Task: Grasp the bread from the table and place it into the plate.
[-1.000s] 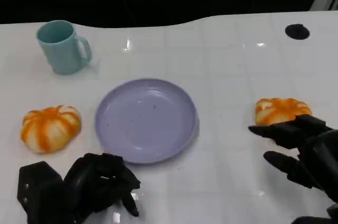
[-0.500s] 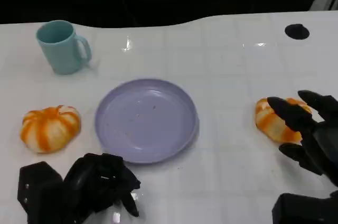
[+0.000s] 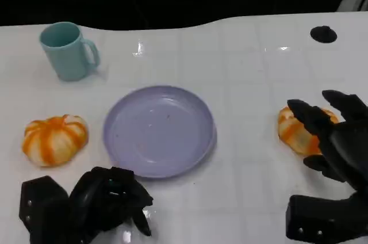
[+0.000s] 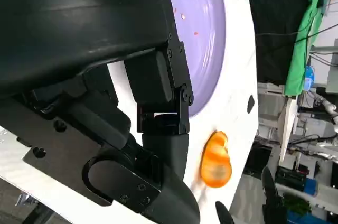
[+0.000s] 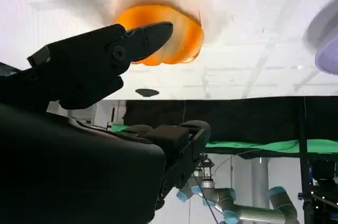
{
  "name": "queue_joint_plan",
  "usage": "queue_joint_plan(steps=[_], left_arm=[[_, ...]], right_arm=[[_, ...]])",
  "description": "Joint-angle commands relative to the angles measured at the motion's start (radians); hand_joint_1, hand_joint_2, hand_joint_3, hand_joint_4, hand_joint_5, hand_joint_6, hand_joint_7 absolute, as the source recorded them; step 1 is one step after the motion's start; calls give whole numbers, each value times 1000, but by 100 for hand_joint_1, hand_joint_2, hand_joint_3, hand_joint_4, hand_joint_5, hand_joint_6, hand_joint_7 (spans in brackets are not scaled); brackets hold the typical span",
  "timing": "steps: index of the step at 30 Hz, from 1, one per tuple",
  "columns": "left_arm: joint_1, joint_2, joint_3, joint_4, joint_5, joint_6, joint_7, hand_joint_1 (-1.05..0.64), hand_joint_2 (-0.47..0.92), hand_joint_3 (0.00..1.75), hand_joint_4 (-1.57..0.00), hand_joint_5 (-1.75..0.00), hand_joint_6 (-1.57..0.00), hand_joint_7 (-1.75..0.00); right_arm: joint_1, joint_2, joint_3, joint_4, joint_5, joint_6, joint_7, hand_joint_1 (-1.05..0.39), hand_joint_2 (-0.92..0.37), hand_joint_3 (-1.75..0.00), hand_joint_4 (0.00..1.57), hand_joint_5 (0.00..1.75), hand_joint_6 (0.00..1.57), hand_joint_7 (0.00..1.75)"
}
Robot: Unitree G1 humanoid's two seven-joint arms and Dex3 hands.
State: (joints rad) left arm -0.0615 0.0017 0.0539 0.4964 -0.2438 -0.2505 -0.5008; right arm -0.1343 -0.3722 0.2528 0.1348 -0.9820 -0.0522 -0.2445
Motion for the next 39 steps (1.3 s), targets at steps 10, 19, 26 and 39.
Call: queue_joint_plan(steps=[10,19,26,39], left_arm=[[3,9,5,-4,0,-10,3,-105,80,0,-156,-86,-157,-55],[9,9,7,-7,-3,-14,-1,-105,80,0,-156,-86,-157,-55],[17,13,-3,-26,17,-9,15,-105,80,0,-157,-87,-157,-57],[36,6,-5,-64,18,10,24,-105,79,0,-156,-87,-157,-57]], right_arm=[[-140,-10,54,214,47,40,14,-26,-76,0,0,34,31,0],[-254,-10,93,371,84,33,23,-24,-78,-1,0,35,30,0],[-315,-1,123,457,117,35,48,-23,-79,-1,3,32,30,0],[-371,18,188,588,152,19,72,-29,-83,-1,15,19,31,1]])
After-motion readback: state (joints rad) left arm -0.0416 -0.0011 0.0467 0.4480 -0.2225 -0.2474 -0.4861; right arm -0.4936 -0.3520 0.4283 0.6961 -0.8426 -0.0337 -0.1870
